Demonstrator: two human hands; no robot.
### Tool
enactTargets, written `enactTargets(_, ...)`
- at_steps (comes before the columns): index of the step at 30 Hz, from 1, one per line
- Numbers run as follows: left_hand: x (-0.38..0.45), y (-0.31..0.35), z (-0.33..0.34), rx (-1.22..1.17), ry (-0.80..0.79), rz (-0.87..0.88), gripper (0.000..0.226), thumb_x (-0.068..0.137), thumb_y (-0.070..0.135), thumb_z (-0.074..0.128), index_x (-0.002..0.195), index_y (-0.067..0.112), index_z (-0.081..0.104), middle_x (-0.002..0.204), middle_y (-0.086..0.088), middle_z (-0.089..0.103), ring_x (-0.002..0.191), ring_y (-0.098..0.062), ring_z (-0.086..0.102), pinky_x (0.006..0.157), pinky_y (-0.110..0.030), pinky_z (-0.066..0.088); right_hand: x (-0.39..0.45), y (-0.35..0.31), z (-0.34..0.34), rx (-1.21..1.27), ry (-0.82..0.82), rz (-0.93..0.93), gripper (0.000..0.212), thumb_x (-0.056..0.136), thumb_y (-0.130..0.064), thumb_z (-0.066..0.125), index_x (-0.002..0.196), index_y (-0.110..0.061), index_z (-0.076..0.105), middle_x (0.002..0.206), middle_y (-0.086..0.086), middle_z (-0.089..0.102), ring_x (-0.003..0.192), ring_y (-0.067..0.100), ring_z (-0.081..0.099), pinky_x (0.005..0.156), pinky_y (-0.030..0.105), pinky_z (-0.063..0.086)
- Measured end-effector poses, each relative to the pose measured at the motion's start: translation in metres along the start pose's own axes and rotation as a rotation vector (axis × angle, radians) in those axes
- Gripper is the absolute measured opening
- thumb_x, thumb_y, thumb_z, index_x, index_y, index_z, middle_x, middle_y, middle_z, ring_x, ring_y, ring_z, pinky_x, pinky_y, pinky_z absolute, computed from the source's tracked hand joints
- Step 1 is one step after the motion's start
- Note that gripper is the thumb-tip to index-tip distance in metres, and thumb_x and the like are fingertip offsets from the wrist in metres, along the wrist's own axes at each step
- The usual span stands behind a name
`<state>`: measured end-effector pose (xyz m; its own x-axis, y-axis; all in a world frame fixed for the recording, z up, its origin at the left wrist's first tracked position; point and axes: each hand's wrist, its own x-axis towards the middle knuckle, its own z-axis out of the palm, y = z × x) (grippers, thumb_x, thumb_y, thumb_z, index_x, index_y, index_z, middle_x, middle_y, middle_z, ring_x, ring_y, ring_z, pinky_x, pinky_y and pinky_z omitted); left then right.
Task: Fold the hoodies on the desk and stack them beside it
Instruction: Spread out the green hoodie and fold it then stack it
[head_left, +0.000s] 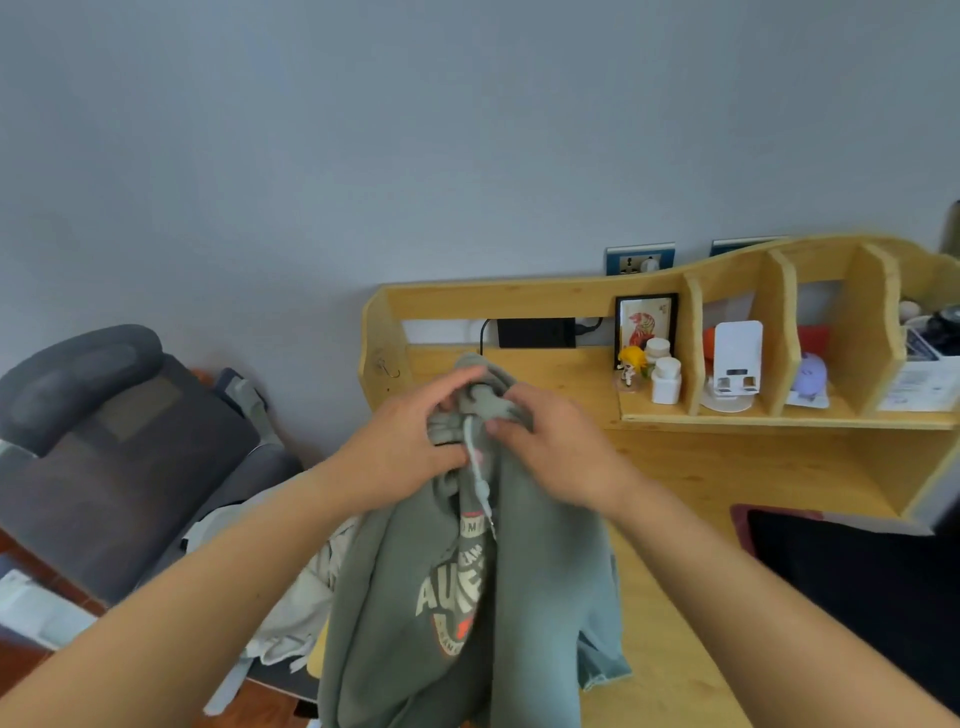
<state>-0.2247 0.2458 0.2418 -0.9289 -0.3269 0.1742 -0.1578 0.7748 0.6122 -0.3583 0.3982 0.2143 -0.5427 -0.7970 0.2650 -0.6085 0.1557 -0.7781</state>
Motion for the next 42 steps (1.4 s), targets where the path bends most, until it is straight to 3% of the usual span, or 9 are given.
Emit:
enactTargets(3,0.003,-0.041,-0.046,0.162,0.1,-0.111,0.064,0.087,0.016,0.079,0.144,0.031,0.054,0.115,0.005,0.065,0.104,-0.005,0.06,0.092,-0.003,0.033,0.004,0.028,-0.062,-0.122,0.114,0.195,0.011,0.096,-0.032,0.065,0.095,-0.023,0.071,0.087,-0.009,0.065,0.09,0.015,0.062,0.069,0.029,0.044)
enactTargets(8,0.022,-0.083,-0.103,0.354,0.424,-0.147,0.023,0.1,0.015,0.062,0.12,0.005,0.069,0.123,-0.014,0.069,0.117,-0.031,0.06,0.096,-0.03,0.037,-0.006,0.012,-0.121,0.038,0.22,0.111,0.016,0.089,-0.034,0.074,0.097,-0.02,0.076,0.09,0.001,0.076,0.088,0.022,0.072,0.08,0.04,0.058)
enactTargets(12,0.038,-0.08,-0.099,0.278,0.605,-0.023,0.017,0.104,0.015,0.054,0.117,0.009,0.063,0.115,-0.009,0.068,0.107,-0.027,0.06,0.089,-0.031,0.04,-0.006,-0.002,-0.131,0.677,-0.109,0.525,0.065,0.085,-0.068,0.051,0.116,-0.016,0.073,0.108,0.011,0.076,0.103,0.03,0.073,0.093,0.044,0.055)
enactTargets(17,0.055,-0.082,-0.079,0.06,0.629,-0.055,0.013,0.101,0.01,0.056,0.111,0.012,0.065,0.105,0.001,0.062,0.102,-0.018,0.056,0.083,-0.02,0.035,-0.023,0.042,-0.096,0.391,-0.715,0.674,0.049,0.099,-0.042,0.059,0.132,-0.006,0.064,0.128,0.016,0.068,0.121,0.032,0.064,0.113,0.052,0.042)
enactTargets(23,0.066,-0.075,-0.074,-0.245,0.599,-0.018,0.026,0.102,0.009,0.054,0.094,0.032,0.063,0.097,0.009,0.066,0.092,-0.009,0.059,0.083,-0.019,0.045,-0.032,0.042,-0.083,0.855,-0.487,0.431,0.041,0.085,-0.003,0.061,0.125,-0.001,0.067,0.127,0.027,0.064,0.108,0.038,0.067,0.099,0.05,0.053)
enactTargets(29,0.074,-0.068,-0.09,-0.297,0.64,0.018,0.032,0.099,0.015,0.055,0.088,0.042,0.066,0.094,0.009,0.067,0.091,-0.011,0.06,0.087,-0.031,0.047,-0.033,0.027,-0.089,1.021,-0.567,0.438,0.044,0.092,-0.031,0.066,0.128,-0.005,0.067,0.129,0.019,0.064,0.113,0.031,0.065,0.101,0.045,0.049)
enactTargets(32,0.079,-0.066,-0.09,-0.267,0.646,-0.003,0.025,0.099,0.016,0.055,0.088,0.036,0.064,0.095,0.005,0.067,0.092,-0.014,0.061,0.089,-0.034,0.048,-0.034,0.032,-0.073,1.098,-0.605,0.41,0.047,0.101,-0.004,0.049,0.147,-0.007,0.046,0.137,0.019,0.056,0.115,0.031,0.062,0.098,0.043,0.051)
enactTargets(38,0.075,-0.069,-0.085,-0.236,0.667,-0.104,0.015,0.101,0.014,0.054,0.097,0.025,0.064,0.096,0.003,0.066,0.093,-0.016,0.06,0.087,-0.031,0.047,-0.037,-0.001,-0.067,0.863,-0.617,0.44,0.035,0.095,-0.01,0.062,0.129,-0.01,0.064,0.124,0.015,0.069,0.107,0.026,0.069,0.085,0.037,0.056)
enactTargets(42,0.075,-0.067,-0.086,-0.165,0.67,-0.121,0.012,0.102,0.013,0.054,0.104,0.018,0.065,0.103,-0.002,0.065,0.096,-0.018,0.058,0.086,-0.028,0.043,-0.032,-0.026,-0.074,0.639,-0.542,0.445,0.034,0.094,-0.011,0.066,0.128,-0.013,0.066,0.12,0.011,0.072,0.109,0.027,0.07,0.092,0.038,0.056)
